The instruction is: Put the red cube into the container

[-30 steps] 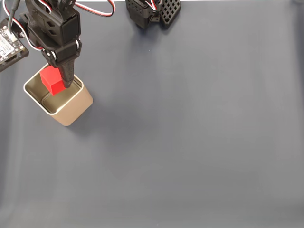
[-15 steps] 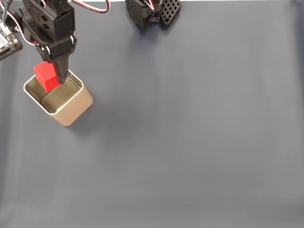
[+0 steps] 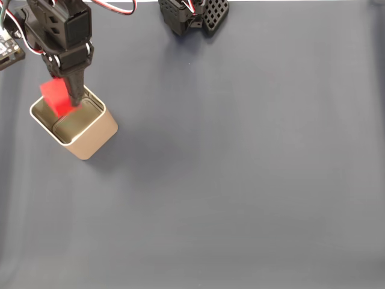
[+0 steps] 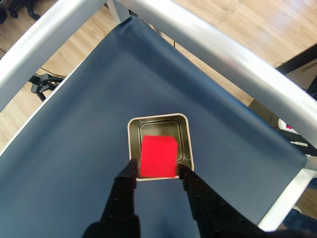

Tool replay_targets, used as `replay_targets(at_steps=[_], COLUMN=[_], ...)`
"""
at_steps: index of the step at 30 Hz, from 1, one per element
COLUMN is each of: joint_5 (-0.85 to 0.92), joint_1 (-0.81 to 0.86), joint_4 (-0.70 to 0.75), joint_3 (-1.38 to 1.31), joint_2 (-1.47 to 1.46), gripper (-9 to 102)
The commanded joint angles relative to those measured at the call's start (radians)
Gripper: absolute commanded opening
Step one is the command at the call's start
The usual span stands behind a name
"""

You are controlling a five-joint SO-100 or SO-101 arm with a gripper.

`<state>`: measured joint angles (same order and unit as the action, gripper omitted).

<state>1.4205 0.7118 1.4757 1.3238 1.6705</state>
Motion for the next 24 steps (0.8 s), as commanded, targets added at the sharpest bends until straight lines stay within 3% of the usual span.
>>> replay_targets(at_steps=[1,8,24], joint_5=[0.0,0.017,0.006], joint_1=[0.029,0.048,0.066], joint_4=[-0.028,-0.035,-0.063], joint_3=[-0.009,-0.009,-0.009], joint_2=[0.067,0.072,0.058], gripper=[33,42,43])
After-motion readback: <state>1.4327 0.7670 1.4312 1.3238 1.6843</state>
